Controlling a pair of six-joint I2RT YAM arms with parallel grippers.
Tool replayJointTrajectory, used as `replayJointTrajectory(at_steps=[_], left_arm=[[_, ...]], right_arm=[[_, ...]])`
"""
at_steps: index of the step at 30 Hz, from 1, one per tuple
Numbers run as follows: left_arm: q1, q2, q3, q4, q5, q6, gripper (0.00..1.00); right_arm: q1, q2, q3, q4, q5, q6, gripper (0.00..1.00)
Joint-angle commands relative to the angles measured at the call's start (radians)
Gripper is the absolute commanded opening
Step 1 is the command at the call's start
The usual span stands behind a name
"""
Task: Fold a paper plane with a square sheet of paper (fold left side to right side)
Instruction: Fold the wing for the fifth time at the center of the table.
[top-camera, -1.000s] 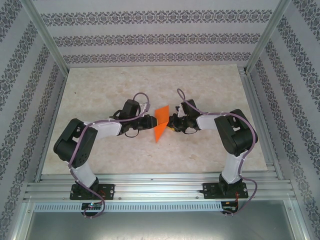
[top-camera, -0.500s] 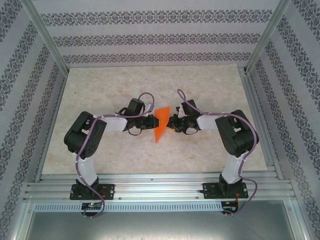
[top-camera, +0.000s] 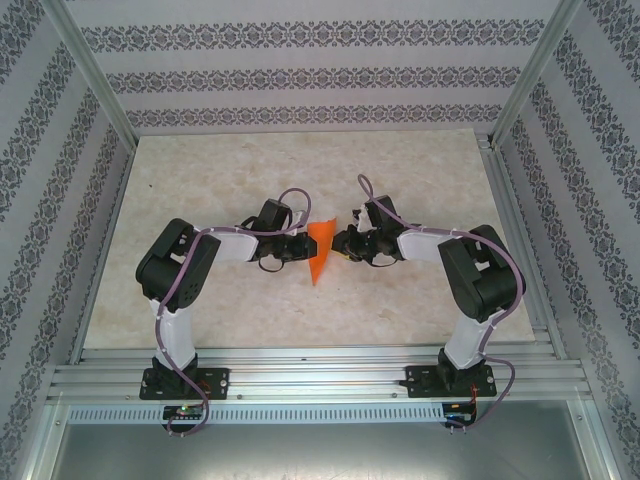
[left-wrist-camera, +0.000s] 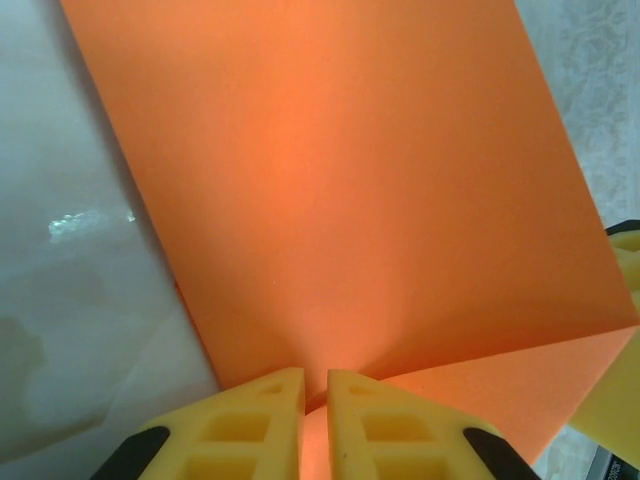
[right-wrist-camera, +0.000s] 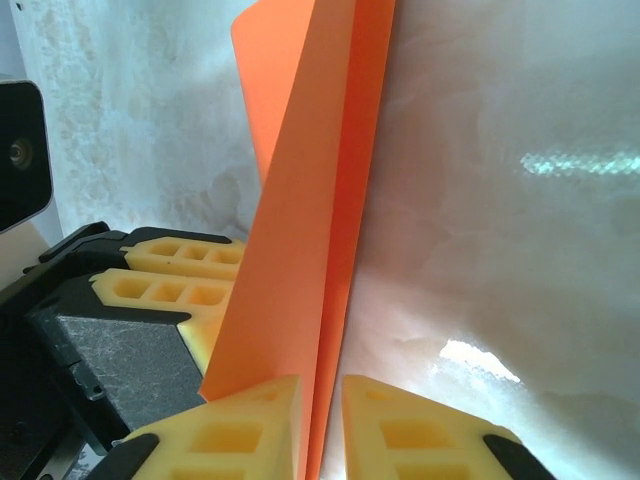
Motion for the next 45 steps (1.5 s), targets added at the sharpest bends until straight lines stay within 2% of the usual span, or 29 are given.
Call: replayJointTrajectory(at_steps=[1,9,25,32,45], left_arm=[[0.003,0.021,0.010,-0.008,-0.020,0.020,0.14],[0.003,0.028,-0.004,0.005,-0.029,0.014,0.11],[0.003,0.039,-0.027,0.035,-0.031,0.001,0.09],[0.003,-0.003,-0.028,0.014,-0.034,0.007,0.14],[0.006,-0.166,-0.005,-0.176,-0.101,0.104,0.26]], right_arm=[[0.018,-0.008,-0.001,0.050,-0.030,0.025,0.17],[0.034,0.024,0.007,0.115,-0.041,0.073,0.16],[0.055,0.076,0.036,0.122,-0.020,0.082,0.15],[0.054,0.079,0.039,0.108,-0.006,0.076,0.16],[0.051,0.087,0.042,0.102,-0.001,0.073,0.16]])
